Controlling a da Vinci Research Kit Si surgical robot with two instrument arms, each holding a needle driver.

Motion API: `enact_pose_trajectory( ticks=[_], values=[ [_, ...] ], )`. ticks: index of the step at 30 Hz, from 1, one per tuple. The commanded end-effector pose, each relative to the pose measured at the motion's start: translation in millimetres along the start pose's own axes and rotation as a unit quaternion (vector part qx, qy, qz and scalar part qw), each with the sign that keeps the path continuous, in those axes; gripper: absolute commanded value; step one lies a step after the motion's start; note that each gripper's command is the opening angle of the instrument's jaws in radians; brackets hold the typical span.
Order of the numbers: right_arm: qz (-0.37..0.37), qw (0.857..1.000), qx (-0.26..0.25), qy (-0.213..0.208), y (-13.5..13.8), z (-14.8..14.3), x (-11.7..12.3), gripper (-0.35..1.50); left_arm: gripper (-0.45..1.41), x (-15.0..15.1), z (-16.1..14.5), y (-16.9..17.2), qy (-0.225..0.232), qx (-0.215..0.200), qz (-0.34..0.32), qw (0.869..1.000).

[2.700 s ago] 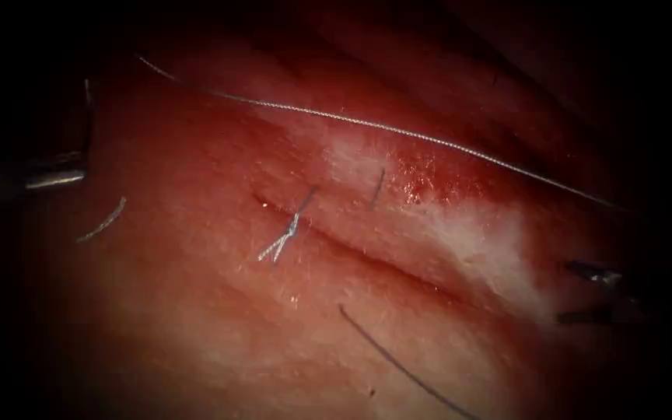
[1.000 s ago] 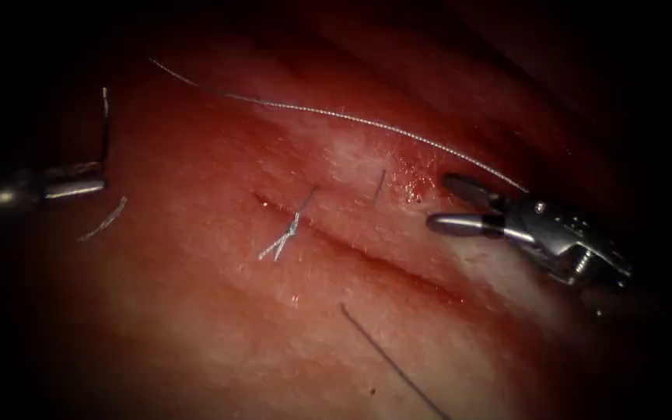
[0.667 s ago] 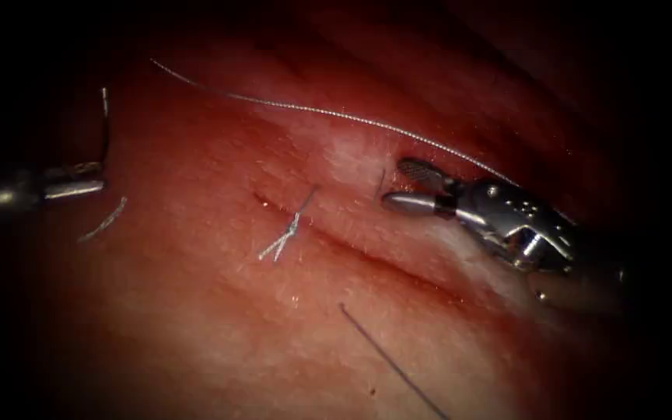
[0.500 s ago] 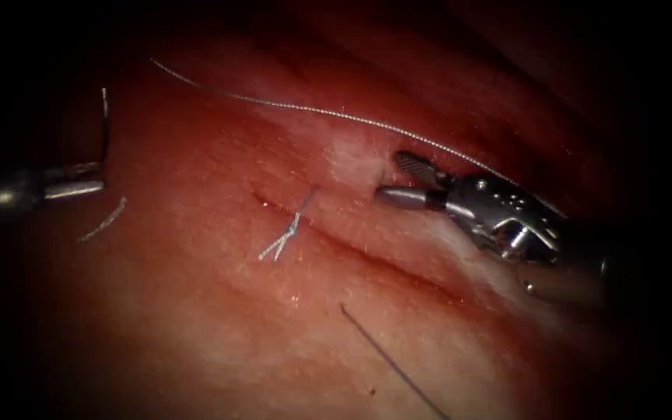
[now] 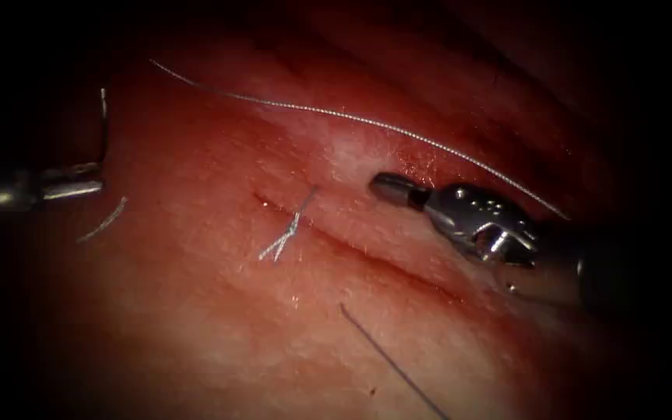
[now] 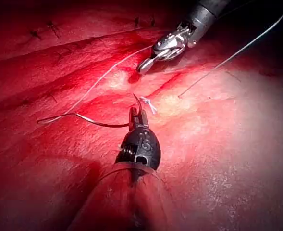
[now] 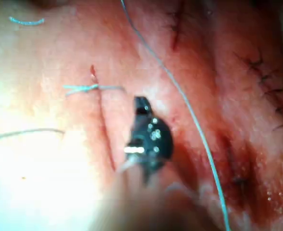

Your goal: Wound Closure

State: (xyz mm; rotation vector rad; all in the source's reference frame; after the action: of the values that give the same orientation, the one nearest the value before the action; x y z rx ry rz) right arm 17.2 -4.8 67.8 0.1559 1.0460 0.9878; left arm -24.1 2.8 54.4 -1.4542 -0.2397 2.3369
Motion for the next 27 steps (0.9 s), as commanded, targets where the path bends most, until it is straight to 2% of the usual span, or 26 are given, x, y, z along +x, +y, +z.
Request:
enact_pose_trajectory(
  ticks=[1,8,27],
  values=[
    [0.002,1.000,0.000,0.002,-0.4,0.5,0.7,-0.35,-0.45,-0.5,0.7,0.4,0.000,-0.001,-0.001,1.000],
    [0.004,1.000,0.002,0.029,-0.5,-0.5,4.5,-0.35,-0.45,-0.5,0.7,0.5,-0.001,-0.003,0.000,1.000],
    [-0.005,0.999,0.002,0.040,-1.1,-1.4,6.9,-0.35,-0.45,-0.5,3.0,1.2,0.009,-0.015,0.010,1.000]
  ],
)
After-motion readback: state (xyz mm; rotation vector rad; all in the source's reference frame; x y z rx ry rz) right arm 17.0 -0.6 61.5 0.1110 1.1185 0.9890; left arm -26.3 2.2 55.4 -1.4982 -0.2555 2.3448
